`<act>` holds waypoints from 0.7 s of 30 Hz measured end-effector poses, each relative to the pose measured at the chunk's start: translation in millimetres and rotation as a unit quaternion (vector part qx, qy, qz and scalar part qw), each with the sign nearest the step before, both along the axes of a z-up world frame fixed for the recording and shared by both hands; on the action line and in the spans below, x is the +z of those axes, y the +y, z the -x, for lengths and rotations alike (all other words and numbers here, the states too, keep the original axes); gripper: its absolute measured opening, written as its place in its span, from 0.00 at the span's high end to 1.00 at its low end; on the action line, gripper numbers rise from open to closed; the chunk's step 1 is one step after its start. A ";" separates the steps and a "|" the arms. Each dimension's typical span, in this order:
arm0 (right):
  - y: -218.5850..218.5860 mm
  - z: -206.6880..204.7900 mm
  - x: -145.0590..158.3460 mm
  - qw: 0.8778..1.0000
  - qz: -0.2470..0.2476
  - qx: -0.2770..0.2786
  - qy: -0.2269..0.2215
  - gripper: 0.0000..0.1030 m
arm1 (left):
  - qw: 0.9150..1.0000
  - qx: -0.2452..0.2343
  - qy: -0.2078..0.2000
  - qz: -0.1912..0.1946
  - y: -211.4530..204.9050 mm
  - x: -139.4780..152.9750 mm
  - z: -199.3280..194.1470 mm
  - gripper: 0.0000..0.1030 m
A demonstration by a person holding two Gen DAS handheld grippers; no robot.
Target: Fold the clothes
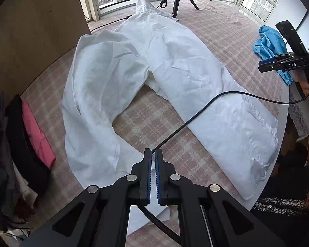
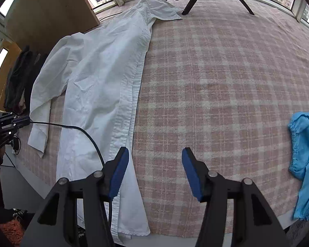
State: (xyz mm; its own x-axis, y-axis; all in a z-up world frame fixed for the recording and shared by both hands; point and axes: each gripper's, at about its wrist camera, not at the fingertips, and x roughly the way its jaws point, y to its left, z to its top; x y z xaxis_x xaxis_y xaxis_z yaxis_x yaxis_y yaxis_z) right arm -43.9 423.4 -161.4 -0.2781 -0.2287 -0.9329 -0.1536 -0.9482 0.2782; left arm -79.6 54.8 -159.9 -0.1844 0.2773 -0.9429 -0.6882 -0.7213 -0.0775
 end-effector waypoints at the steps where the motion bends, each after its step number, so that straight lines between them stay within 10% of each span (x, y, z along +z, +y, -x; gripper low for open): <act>1: 2.7 -7.9 -1.7 1.000 0.008 -0.005 0.001 0.49 | 1.000 0.012 -0.002 -0.006 -3.4 0.0 -9.1 0.95; 10: 73.7 -27.8 88.8 0.991 -0.042 0.000 0.128 0.49 | 0.987 0.158 0.032 -0.017 -50.0 32.8 -83.2 0.96; 21: 105.6 41.1 115.5 0.963 -0.031 0.145 0.227 0.40 | 0.969 0.242 0.051 0.010 4.5 57.5 -199.3 0.92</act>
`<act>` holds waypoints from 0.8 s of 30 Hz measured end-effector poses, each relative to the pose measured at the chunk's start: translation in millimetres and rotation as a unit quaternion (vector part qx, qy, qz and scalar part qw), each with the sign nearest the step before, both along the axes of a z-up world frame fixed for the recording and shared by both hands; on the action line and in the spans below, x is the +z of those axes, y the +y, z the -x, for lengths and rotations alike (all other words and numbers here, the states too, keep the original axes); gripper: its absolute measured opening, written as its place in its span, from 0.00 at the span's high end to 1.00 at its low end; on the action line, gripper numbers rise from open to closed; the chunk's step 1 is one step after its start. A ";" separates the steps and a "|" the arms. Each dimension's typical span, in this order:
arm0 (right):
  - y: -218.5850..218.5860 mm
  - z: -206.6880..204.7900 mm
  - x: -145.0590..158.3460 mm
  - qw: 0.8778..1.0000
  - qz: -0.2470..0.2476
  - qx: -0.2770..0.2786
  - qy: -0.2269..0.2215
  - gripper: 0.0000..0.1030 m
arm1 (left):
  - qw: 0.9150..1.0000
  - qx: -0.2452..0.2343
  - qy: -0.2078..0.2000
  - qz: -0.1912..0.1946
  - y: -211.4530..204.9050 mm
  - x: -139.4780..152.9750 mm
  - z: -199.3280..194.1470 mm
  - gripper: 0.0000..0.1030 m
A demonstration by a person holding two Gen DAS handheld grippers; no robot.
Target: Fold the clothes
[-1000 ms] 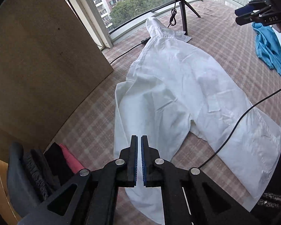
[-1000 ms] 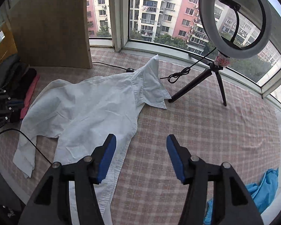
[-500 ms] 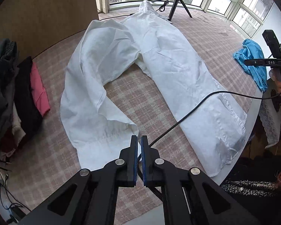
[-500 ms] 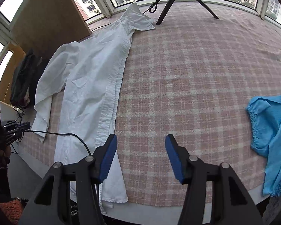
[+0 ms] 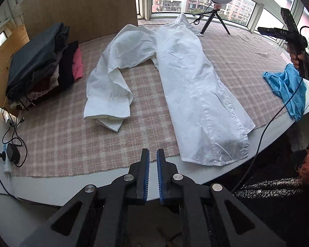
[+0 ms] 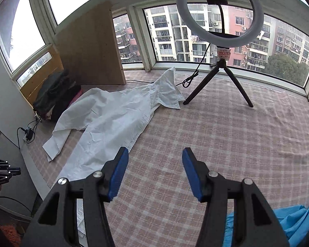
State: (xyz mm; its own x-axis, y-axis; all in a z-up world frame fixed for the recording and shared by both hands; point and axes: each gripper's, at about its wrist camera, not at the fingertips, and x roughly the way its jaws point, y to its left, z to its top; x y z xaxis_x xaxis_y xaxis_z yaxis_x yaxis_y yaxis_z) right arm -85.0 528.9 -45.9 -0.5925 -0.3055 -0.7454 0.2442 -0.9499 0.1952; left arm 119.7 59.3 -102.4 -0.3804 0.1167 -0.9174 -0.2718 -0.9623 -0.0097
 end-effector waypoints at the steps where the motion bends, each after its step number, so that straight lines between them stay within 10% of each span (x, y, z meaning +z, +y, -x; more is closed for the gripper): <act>1: -1.4 6.2 -3.0 1.000 -0.012 0.012 -0.008 0.30 | 1.000 0.007 -0.001 0.006 5.3 -2.2 -8.5 0.93; 11: -64.9 69.6 -118.6 0.987 0.000 0.054 -0.148 0.27 | 0.991 -0.053 -0.062 -0.107 148.2 -65.3 -5.7 0.86; 24: -97.3 153.7 -154.8 0.983 0.065 0.037 -0.167 0.27 | 0.989 -0.089 -0.112 -0.044 211.9 -121.5 7.9 0.74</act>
State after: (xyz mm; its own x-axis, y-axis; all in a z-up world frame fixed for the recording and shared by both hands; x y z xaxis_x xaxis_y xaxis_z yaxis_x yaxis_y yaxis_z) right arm -238.7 431.6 -200.7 -0.2931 -0.4445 -0.8465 0.2128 -0.8935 0.3954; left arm 111.7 271.3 -224.0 -0.1351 0.2464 -0.9597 -0.4188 -0.8920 -0.1700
